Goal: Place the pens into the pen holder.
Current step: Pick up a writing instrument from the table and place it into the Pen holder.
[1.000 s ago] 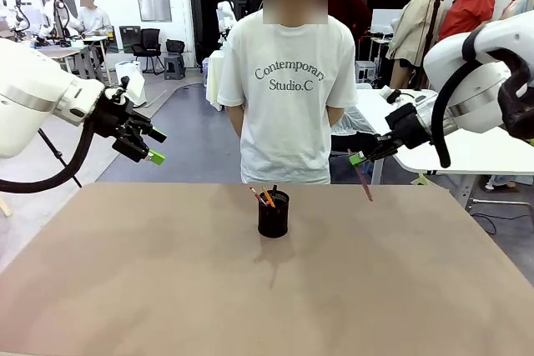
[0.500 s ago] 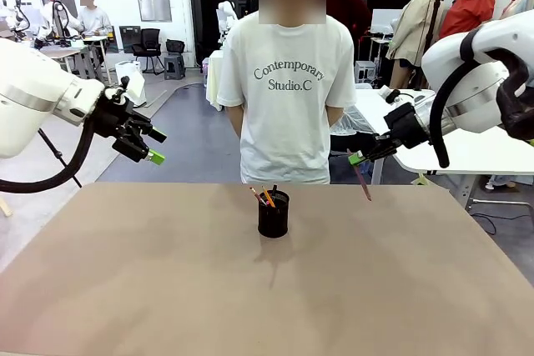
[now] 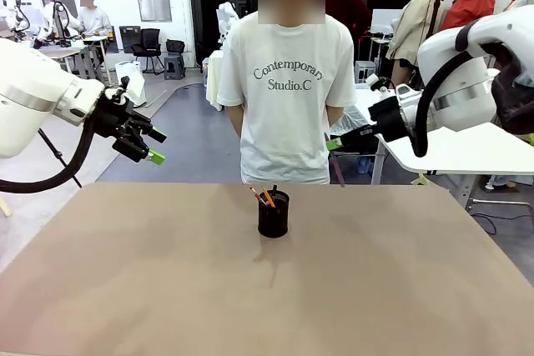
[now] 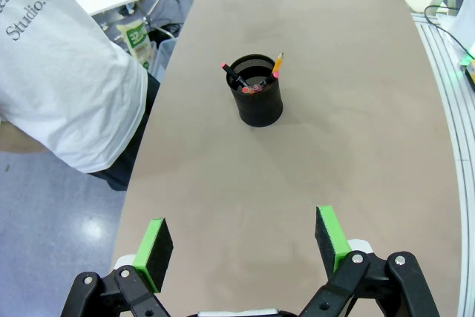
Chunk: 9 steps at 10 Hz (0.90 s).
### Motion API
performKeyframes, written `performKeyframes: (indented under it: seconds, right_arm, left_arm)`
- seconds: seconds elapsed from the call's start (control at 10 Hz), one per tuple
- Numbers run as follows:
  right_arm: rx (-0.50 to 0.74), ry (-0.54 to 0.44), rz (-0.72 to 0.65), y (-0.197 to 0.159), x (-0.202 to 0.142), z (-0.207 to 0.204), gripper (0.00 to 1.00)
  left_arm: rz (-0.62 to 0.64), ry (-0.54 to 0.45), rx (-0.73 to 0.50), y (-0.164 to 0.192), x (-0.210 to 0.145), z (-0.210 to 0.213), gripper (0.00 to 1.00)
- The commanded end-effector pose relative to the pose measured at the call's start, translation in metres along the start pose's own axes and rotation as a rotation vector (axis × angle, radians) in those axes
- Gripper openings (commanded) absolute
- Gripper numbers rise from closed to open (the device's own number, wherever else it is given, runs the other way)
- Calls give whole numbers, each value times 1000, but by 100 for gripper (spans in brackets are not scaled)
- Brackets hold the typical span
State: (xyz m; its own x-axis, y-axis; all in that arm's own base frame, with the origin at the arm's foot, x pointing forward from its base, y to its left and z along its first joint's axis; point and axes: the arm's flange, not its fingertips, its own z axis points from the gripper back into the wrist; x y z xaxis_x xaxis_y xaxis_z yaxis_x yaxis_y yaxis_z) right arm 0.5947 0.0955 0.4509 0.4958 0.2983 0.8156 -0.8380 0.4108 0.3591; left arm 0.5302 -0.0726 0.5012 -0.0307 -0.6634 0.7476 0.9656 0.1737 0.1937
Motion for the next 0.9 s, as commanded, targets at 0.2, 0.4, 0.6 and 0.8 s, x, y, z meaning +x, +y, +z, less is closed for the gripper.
performKeyframes:
  seconds: [0.2, 0.4, 0.6, 0.8]
  right_arm:
    - [128, -214, 364, 8, 6, -29, 0]
    - [153, -308, 467, 7, 13, -35, 0]
    - [191, -358, 424, 5, 15, -34, 0]
    - [161, -309, 428, 12, 15, -34, 0]
  left_arm:
    - [8, 1, 6, -1, 1, 3, 100]
    - [8, 1, 6, -1, 1, 3, 100]
    - [8, 1, 6, -1, 1, 3, 100]
    - [8, 1, 6, -1, 1, 3, 100]
